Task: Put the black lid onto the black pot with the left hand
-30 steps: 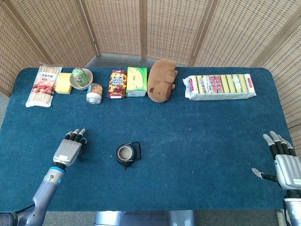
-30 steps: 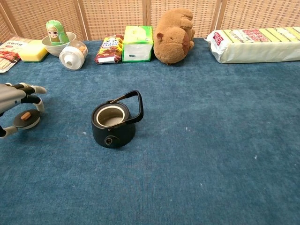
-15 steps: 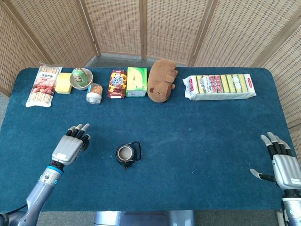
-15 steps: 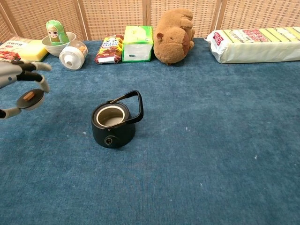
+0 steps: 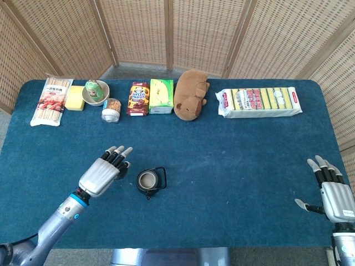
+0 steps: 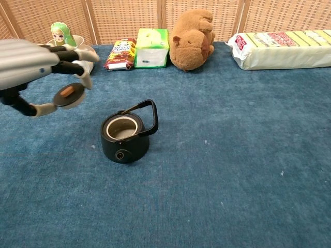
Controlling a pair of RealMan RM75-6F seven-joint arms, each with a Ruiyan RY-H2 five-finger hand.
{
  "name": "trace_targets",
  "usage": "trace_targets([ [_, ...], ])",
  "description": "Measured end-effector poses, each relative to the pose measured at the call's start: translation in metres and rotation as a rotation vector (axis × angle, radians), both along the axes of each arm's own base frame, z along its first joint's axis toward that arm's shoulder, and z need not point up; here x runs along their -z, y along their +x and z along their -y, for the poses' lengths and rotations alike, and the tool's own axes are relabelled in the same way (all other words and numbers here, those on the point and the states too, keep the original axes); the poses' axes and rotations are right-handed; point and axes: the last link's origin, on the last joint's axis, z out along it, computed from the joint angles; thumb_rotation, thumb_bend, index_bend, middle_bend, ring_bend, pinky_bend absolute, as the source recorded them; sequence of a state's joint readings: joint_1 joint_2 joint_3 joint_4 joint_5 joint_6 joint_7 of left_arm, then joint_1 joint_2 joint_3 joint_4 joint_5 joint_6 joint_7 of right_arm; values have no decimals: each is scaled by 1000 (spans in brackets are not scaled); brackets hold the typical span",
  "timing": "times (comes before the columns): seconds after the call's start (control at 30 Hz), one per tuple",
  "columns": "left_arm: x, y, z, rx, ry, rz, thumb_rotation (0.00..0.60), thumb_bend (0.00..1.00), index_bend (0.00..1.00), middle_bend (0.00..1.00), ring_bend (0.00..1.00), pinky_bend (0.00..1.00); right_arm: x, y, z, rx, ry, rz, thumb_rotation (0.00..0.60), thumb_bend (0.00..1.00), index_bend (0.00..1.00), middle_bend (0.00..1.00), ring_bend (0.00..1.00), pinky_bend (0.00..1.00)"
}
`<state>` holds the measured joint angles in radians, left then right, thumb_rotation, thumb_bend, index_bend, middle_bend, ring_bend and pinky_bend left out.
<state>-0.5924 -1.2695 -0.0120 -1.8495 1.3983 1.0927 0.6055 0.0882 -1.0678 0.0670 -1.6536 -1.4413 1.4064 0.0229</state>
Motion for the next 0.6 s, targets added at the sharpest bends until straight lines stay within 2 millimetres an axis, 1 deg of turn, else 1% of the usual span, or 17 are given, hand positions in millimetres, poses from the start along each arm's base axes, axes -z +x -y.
trace_targets([
  [0.23,17,17,-3,94,-31,-6,600,380,311,0,0,111,1,0,0,2,5,-3,517,0,47,0,33,0],
  [0.47,32,26,2,123,-53,-39,600,380,310,0,0,111,-1,-1,0,9,0,2,520,0,47,0,33,0],
  [0.6,39,28,4,117,-64,-43,600,380,311,0,0,111,-1,-1,0,9,-1,3,520,0,47,0,33,0],
])
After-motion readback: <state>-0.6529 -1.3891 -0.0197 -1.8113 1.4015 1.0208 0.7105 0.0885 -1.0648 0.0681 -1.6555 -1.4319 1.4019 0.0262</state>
